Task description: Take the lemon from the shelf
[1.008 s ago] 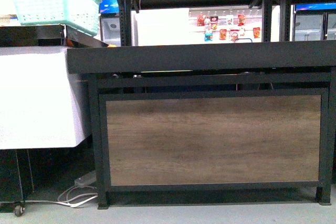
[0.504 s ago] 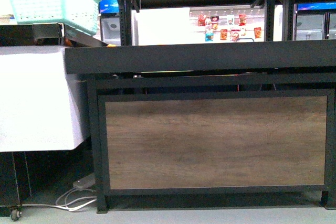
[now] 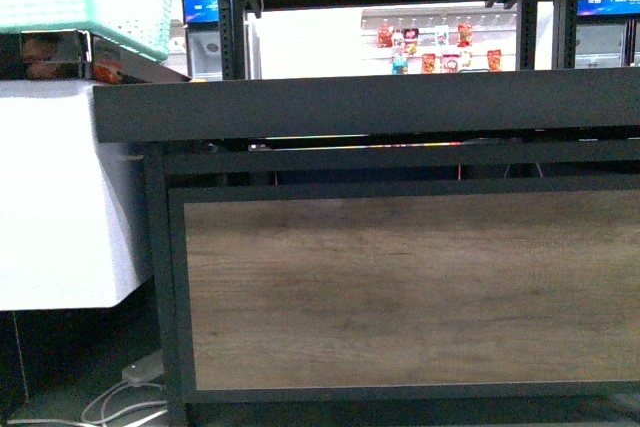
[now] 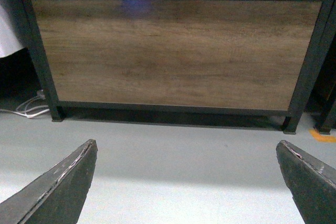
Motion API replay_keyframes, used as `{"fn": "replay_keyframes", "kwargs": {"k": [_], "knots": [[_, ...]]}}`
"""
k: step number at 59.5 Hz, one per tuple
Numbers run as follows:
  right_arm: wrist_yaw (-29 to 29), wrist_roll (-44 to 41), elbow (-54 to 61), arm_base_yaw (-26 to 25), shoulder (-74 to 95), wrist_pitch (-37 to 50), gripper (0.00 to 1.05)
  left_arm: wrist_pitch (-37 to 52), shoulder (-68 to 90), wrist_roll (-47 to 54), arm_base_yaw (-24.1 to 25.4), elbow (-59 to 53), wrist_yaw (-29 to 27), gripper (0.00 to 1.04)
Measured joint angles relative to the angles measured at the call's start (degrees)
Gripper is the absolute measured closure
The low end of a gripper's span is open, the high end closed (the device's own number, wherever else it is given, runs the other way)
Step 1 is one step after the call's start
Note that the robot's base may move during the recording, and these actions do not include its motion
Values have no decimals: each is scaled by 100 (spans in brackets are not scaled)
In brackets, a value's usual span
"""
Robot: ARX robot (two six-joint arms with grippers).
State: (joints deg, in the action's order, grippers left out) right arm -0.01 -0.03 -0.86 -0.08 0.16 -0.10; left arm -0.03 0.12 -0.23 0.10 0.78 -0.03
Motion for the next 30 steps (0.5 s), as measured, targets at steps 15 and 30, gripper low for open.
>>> {"fn": "replay_keyframes", "kwargs": {"k": [15,30], "knots": [[-2,0,0,0,0,0,2,0,2,-2,0,0,2,8],[2,0,0,0,0,0,2,0,0,-2,0,0,2,8]]}}
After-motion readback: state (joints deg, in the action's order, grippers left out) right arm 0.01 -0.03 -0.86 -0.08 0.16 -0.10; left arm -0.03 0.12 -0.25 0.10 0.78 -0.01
